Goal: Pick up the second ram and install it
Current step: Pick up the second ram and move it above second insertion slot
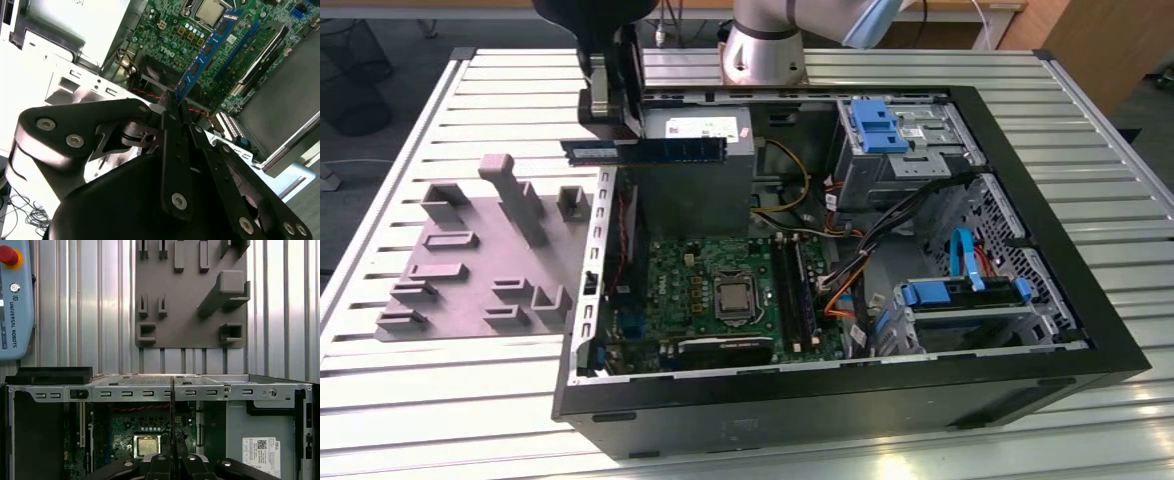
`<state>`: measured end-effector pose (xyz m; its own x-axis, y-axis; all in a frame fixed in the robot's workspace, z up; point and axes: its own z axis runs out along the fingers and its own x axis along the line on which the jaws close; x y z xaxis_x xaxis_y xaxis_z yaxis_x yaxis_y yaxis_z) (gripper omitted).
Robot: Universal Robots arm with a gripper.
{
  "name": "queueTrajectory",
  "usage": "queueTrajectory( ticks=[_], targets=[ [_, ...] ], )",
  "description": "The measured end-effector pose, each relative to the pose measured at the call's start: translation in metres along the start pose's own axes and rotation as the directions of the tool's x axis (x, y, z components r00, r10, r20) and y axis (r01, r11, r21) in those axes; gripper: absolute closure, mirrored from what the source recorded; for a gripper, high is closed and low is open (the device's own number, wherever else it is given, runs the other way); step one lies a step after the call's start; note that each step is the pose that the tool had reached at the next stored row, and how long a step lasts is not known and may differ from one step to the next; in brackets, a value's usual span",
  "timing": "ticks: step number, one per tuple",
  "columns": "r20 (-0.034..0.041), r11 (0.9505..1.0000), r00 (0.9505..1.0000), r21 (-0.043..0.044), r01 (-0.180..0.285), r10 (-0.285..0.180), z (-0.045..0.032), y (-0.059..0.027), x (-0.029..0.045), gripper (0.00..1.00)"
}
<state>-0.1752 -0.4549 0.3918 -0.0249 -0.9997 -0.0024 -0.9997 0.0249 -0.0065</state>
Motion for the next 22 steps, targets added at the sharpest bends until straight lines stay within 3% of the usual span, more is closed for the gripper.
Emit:
queueTrajectory(
  ticks=[22],
  targets=[
    [-0.0001, 1.0000, 1.0000, 0.0000, 0.000, 0.000, 0.0002, -0.0344, -0.0009, 0.86]
  ],
)
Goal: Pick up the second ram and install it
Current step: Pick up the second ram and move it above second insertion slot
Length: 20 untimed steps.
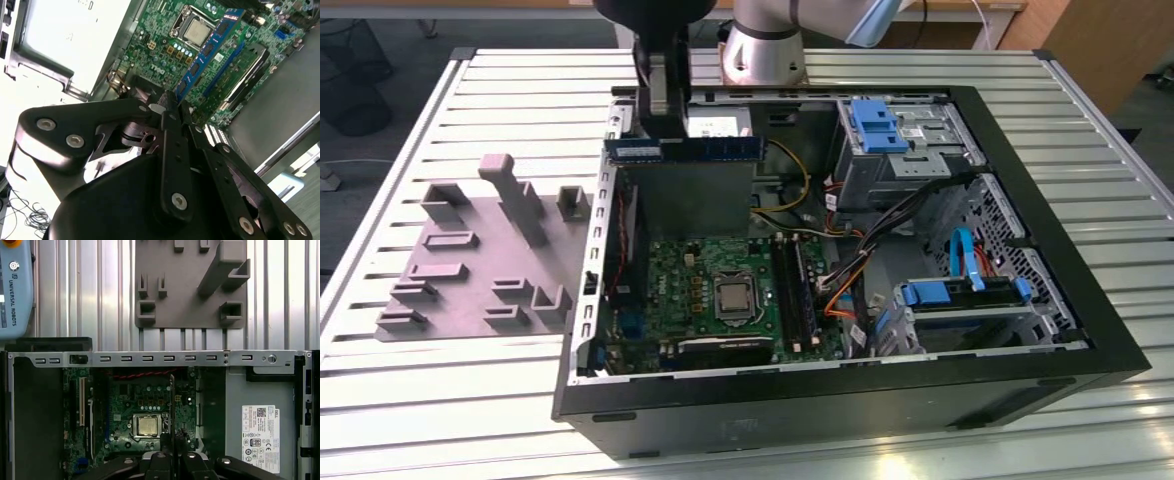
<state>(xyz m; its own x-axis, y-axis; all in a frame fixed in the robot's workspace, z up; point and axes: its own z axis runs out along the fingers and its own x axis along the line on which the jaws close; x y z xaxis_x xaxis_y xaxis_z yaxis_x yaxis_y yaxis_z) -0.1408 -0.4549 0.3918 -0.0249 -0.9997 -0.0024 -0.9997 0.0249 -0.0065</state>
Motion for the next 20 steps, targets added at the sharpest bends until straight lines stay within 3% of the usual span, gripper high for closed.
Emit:
queueTrajectory(
  ticks=[20],
  targets=[
    [0.0000, 1.0000, 1.0000, 0.0000, 0.000, 0.000, 0.0002, -0.0355, -0.0009, 0.86]
  ],
)
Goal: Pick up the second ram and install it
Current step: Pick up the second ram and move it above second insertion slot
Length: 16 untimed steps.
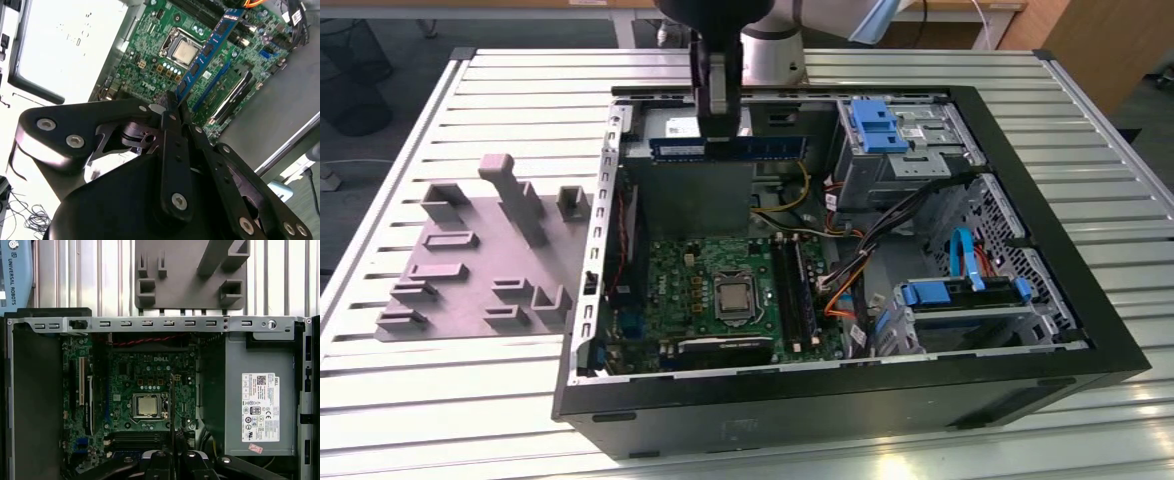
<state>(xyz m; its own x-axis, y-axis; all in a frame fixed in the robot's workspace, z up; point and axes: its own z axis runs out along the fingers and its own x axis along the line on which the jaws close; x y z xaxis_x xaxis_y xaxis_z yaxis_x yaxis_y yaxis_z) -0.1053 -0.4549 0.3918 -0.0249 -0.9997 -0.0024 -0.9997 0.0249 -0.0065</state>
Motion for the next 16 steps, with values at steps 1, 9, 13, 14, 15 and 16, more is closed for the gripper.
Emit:
queueTrajectory(
  ticks=[1, 9, 13, 14, 15, 16],
  targets=[
    [0.0000, 1.0000, 1.0000, 0.0000, 0.000, 0.000, 0.0000, -0.0019, -0.0001, 0.86],
    [0.0001, 1.0000, 1.0000, 0.0000, 0.000, 0.000, 0.0001, -0.0167, -0.0004, 0.86],
    [0.0000, 1.0000, 1.0000, 0.0000, 0.000, 0.000, 0.0002, -0.0239, -0.0006, 0.86],
    [-0.0002, 1.0000, 1.0000, 0.0001, -0.001, 0.001, 0.0002, -0.0254, -0.0006, 0.86],
    [-0.0008, 1.0000, 1.0000, 0.0000, -0.003, 0.003, 0.0002, -0.0269, -0.0007, 0.86],
    [-0.0011, 1.0000, 1.0000, 0.0001, -0.004, 0.004, 0.0002, -0.0285, -0.0007, 0.86]
  ],
)
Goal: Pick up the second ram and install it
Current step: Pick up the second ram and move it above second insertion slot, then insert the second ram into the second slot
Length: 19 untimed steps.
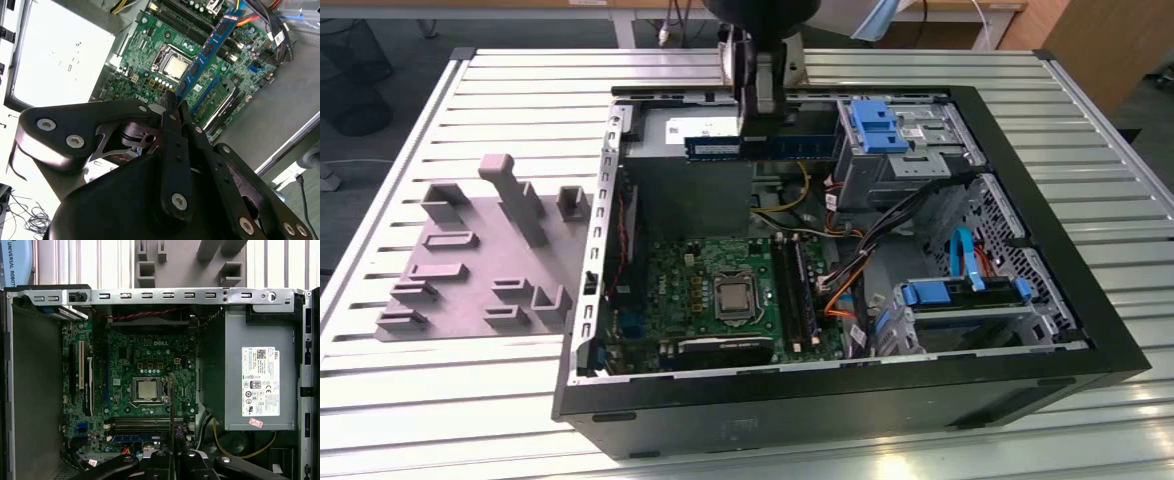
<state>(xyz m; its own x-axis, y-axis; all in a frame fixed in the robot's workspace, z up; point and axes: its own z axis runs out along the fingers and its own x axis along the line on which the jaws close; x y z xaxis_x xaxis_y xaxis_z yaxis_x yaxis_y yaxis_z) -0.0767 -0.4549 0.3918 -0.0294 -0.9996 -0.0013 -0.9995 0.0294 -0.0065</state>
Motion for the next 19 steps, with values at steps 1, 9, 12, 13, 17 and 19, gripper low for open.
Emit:
queueTrajectory(
  ticks=[1, 9, 12, 13, 17, 19],
  targets=[
    [-0.0002, 1.0000, 1.0000, 0.0000, -0.001, 0.001, 0.0000, -0.0020, 0.0000, 0.86],
    [-0.0006, 1.0000, 1.0000, 0.0000, -0.006, 0.006, 0.0000, -0.0102, -0.0003, 0.86],
    [-0.0007, 1.0000, 1.0000, 0.0000, -0.006, 0.006, 0.0001, -0.0103, -0.0003, 0.86],
    [-0.0009, 1.0000, 1.0000, 0.0000, -0.006, 0.006, 0.0001, -0.0103, -0.0003, 0.86],
    [-0.0019, 1.0000, 1.0000, 0.0000, -0.007, 0.007, 0.0001, -0.0103, -0.0003, 0.86],
    [-0.0024, 1.0000, 1.0000, 0.0000, -0.009, 0.009, 0.0001, -0.0103, -0.0003, 0.86]
  ],
)
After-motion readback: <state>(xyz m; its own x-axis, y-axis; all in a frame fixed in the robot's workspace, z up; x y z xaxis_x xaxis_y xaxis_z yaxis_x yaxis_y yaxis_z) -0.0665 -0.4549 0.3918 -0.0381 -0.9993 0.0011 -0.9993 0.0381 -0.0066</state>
